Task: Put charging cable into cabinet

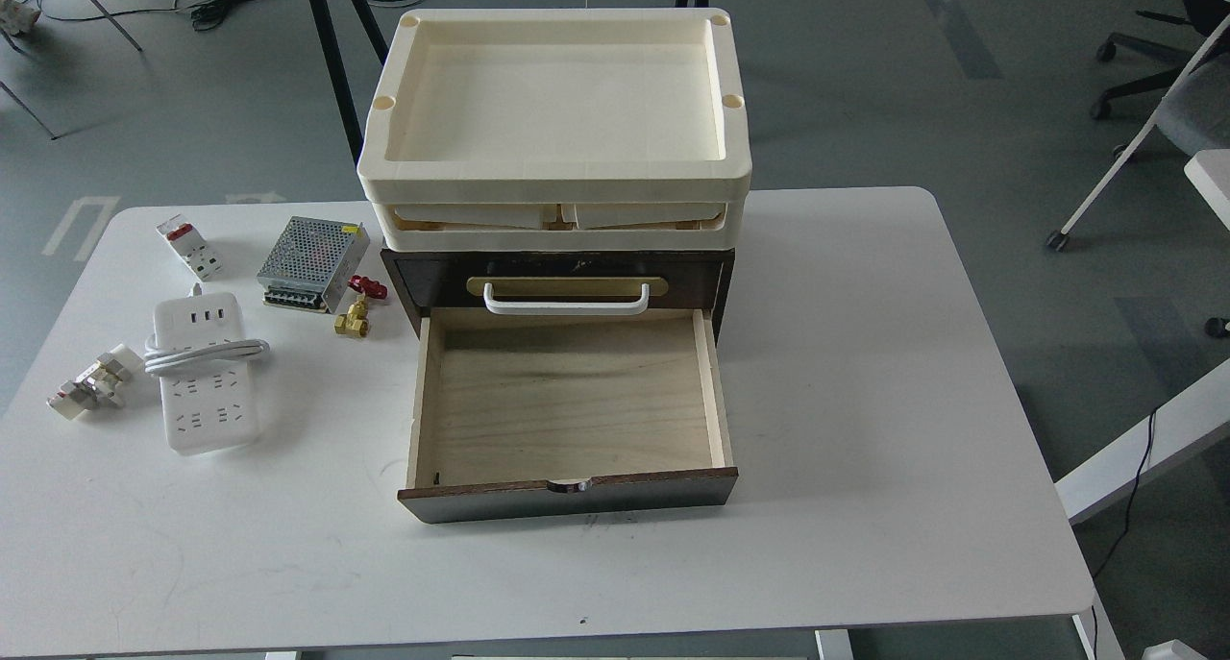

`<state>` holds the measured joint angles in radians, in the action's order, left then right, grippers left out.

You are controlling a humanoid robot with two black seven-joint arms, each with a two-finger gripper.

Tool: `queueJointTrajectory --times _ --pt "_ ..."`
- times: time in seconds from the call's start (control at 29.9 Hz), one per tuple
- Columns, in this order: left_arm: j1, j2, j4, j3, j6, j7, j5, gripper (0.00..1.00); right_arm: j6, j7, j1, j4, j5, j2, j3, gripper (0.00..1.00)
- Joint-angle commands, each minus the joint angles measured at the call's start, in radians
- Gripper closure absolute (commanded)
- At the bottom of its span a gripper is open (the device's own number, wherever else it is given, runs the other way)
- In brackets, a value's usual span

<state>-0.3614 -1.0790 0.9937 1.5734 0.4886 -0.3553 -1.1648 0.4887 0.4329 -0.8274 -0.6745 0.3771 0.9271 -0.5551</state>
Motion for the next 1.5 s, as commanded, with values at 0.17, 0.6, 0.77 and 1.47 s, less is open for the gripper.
queueJointTrajectory --times 0.17,0.6,0.77,1.47 --pt "-0.005 0.017 -0.099 -0.027 0.0 -0.133 -0.003 0.0 0.0 0.0 0.001 0.0 0.002 -0.001 0.0 0.0" --pt "-0.007 0.047 -0.112 0.026 0.0 -0.133 0.468 0.0 0.0 0.0 0.014 0.006 0.002 0.016 0.0 0.0" --pt "-0.007 0.005 -0.016 0.022 0.0 -0.133 0.53 0.0 0.0 0.0 0.022 0.012 0.003 0.021 0.0 0.0" --pt "0.071 -0.22 0.556 -0.295 0.0 -0.133 -0.689 0.0 0.0 0.001 0.047 0.013 0.013 0.009 0.0 0.0"
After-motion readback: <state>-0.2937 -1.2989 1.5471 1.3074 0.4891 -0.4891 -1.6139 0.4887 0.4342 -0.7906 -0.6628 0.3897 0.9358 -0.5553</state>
